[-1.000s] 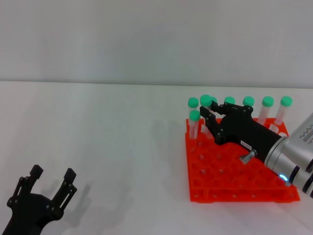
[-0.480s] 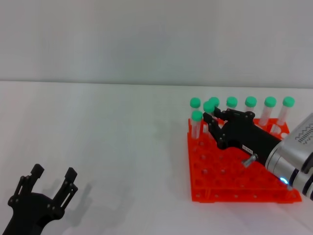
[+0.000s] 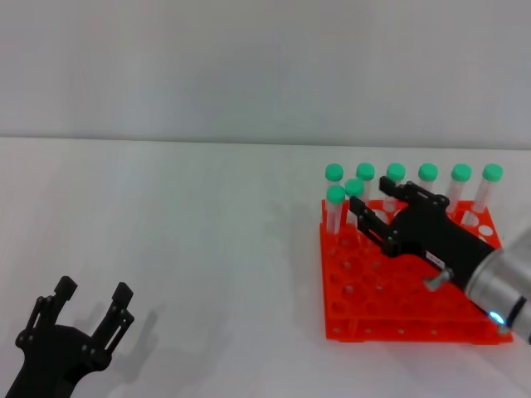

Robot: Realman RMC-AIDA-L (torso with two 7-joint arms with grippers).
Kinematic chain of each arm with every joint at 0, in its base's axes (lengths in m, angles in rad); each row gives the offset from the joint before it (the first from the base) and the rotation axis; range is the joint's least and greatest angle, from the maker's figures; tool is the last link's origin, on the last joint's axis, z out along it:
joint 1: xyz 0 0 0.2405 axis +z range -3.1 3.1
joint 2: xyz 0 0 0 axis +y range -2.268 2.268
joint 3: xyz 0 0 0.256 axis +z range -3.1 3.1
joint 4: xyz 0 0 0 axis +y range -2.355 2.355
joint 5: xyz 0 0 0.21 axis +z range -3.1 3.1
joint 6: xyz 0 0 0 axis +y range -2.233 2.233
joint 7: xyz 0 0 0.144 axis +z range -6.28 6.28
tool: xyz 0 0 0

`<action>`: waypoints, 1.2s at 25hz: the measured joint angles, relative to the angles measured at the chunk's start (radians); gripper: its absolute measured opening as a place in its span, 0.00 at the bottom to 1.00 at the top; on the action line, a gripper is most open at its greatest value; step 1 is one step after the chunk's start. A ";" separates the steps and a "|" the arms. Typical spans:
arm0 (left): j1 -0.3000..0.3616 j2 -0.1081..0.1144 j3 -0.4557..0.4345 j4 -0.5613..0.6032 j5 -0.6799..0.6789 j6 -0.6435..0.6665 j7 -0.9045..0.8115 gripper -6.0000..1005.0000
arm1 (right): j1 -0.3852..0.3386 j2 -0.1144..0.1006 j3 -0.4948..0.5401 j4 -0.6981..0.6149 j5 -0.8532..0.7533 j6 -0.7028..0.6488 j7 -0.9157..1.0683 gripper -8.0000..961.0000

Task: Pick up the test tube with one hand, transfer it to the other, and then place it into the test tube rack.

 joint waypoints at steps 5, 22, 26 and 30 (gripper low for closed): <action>0.001 0.001 0.000 0.000 0.000 0.004 0.000 0.84 | -0.045 -0.002 0.028 -0.001 0.000 -0.079 0.003 0.60; -0.011 0.002 -0.008 0.000 -0.001 0.005 0.000 0.83 | -0.148 -0.008 0.428 0.181 0.001 -0.221 -0.001 0.90; -0.022 0.002 -0.008 0.000 -0.005 0.005 0.000 0.83 | -0.148 -0.008 0.481 0.216 0.001 -0.216 -0.001 0.90; -0.030 0.003 -0.011 0.000 -0.010 0.005 -0.001 0.83 | -0.146 -0.008 0.495 0.232 0.001 -0.205 -0.002 0.89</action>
